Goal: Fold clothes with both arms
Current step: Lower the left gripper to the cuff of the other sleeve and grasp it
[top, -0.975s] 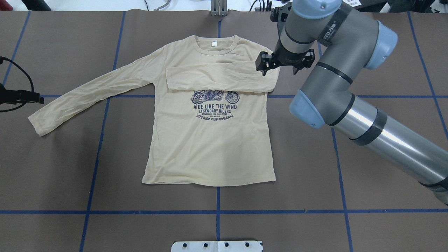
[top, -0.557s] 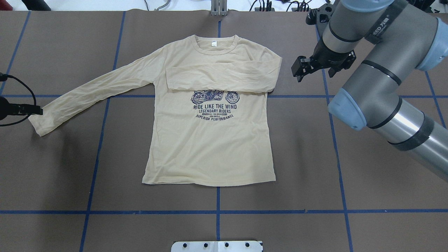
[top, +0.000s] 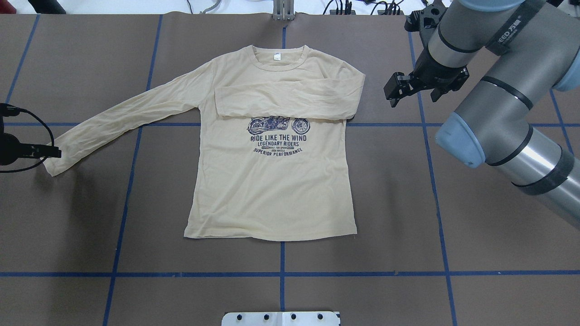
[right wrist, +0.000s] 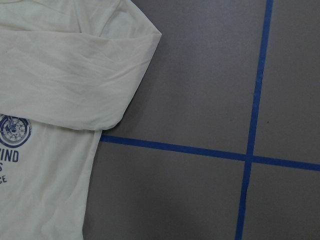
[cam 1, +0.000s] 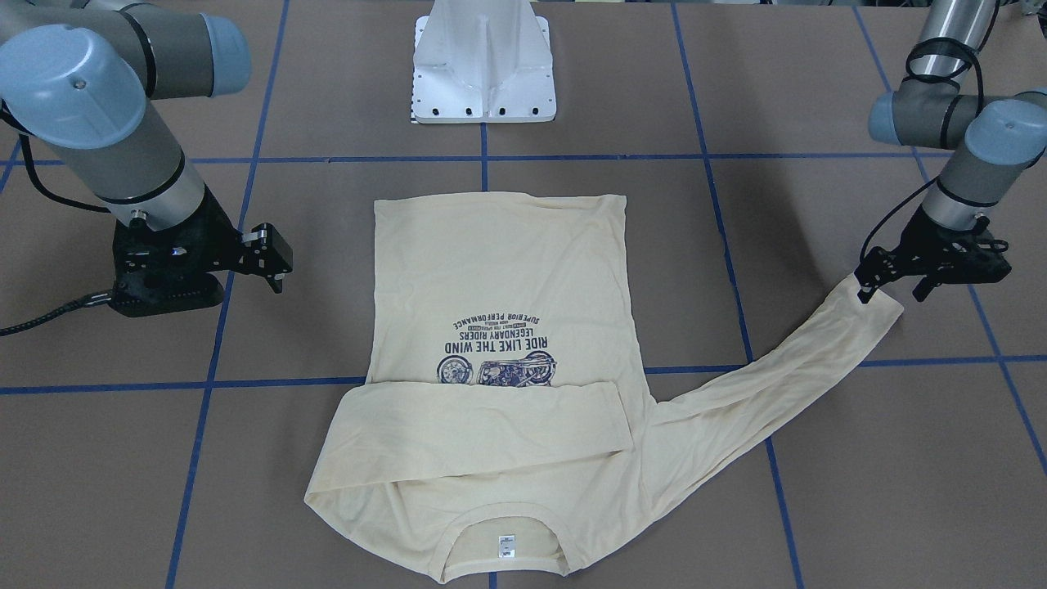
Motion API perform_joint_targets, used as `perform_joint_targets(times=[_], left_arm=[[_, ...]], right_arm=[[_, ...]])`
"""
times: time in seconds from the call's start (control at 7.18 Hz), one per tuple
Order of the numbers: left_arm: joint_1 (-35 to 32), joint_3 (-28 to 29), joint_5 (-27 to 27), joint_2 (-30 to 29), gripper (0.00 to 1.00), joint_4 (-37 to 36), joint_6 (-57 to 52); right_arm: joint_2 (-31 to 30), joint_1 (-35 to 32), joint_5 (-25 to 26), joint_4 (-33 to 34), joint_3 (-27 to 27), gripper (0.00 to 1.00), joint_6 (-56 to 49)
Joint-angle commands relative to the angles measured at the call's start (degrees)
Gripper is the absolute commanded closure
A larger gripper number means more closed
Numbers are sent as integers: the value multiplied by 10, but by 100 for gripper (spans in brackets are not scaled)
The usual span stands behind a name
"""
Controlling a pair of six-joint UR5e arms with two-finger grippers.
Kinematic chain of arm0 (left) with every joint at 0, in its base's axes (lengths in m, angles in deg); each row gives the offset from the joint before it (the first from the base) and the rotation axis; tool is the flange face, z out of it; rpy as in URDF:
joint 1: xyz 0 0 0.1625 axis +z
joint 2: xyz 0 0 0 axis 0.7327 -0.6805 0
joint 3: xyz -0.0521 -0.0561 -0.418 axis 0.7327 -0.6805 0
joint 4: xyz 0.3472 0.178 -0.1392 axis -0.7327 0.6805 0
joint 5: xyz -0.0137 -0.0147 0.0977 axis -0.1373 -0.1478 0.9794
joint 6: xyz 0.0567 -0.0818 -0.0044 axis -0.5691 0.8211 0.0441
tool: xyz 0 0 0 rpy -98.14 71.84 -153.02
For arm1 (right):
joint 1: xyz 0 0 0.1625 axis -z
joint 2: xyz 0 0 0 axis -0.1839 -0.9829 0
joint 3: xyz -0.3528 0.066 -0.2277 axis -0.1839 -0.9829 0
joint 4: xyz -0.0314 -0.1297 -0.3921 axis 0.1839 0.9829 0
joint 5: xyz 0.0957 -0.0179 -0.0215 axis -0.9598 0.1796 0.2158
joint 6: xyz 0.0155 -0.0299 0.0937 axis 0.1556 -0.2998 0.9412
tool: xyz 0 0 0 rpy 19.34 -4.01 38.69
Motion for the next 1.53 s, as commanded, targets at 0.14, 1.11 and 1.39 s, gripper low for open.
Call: perform_joint_targets(times=[0.14, 1.11, 1.39], left_arm=[[9, -1, 2, 0, 10, -1, 0], [14, -5, 1, 1, 58, -2, 0], [14, -8, 1, 2, 64, -3, -2]], right_arm=[[0, -1, 1, 0, 0, 0, 0], [3, 0, 2, 1, 3, 0, 3], [3, 0, 3, 1, 3, 0, 4]])
